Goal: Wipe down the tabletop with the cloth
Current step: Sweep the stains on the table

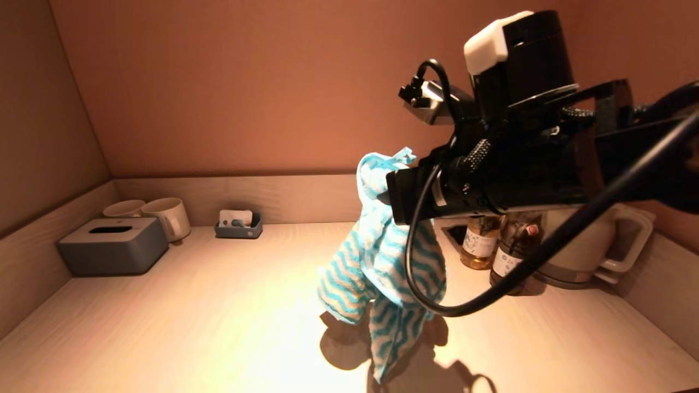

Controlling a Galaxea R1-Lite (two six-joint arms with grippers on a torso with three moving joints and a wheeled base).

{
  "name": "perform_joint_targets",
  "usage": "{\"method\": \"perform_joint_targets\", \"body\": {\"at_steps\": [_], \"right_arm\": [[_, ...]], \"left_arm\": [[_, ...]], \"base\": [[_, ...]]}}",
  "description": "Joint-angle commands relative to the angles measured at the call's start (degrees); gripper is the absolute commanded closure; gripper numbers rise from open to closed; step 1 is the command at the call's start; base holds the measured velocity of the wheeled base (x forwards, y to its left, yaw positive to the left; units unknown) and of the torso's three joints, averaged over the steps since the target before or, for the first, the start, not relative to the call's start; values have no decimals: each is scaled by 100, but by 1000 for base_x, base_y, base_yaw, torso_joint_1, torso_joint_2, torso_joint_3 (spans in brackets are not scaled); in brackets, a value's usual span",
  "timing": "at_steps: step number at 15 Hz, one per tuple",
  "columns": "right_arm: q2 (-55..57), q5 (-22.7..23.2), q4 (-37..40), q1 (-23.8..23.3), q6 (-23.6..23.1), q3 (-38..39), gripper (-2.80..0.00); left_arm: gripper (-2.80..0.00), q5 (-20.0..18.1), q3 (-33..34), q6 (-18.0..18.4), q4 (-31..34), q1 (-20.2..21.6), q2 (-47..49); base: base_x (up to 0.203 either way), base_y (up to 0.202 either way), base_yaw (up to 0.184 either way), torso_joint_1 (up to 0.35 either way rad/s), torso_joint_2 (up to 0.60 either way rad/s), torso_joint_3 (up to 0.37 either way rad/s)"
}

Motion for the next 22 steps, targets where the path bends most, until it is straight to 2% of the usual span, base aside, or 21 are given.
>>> {"method": "perform_joint_targets", "body": {"at_steps": [1,14,17,22], "right_arm": [[304,-4,4,48,4,-155,0],[1763,5,-40,434,47,-186,0],[2116,14,-16,524,67,-19,0],[2156,39,-51,802,73,792,0]], "left_arm": [[0,0,0,-4,0,1,-2],[0,0,0,-4,0,1,-2],[0,0,0,-4,0,1,-2],[0,0,0,-4,0,1,-2]], "base": [[0,0,0,0,0,0],[0,0,0,0,0,0],[0,0,0,0,0,0],[0,0,0,0,0,0]]}}
